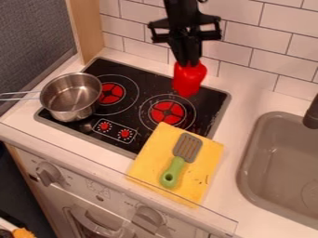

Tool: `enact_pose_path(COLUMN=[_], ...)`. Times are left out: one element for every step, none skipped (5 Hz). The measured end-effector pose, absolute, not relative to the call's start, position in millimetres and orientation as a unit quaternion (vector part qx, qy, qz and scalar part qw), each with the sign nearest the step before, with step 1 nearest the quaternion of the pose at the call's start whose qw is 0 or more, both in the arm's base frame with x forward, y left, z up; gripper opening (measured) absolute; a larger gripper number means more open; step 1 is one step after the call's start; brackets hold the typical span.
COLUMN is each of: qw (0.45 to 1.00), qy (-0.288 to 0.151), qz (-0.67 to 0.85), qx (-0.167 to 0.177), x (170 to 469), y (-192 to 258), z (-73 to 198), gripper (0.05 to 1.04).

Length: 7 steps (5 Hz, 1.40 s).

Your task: Move something

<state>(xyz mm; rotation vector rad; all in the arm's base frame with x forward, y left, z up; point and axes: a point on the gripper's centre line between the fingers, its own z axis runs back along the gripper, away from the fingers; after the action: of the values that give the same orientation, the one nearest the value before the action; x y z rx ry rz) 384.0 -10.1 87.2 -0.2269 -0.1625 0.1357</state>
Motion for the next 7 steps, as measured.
enact_pose_path(qw=[0.989, 0.987, 0.987, 0.988, 0.988, 0.990, 0.991], qy=[-0.066, -0.058, -0.053, -0.049, -0.072, -0.097, -0.104], qz=[0.063, 0.060, 0.059, 0.054, 0.056, 0.044, 0.041], qx=[-0.120, -0.137, -0.140, -0.137, -0.125, -0.088, -0.071], x=[384.5, 386.6, 385.1, 383.7, 383.6, 380.8, 376.8], y=[-17.4, -22.8, -24.4, -23.6, -19.8, -21.5, -20.8], z=[77.5, 73.6, 73.6, 73.3, 93.8, 116.7, 123.6], gripper=[0.160, 0.223, 0.482, 0.789, 0.999, 1.005, 1.000])
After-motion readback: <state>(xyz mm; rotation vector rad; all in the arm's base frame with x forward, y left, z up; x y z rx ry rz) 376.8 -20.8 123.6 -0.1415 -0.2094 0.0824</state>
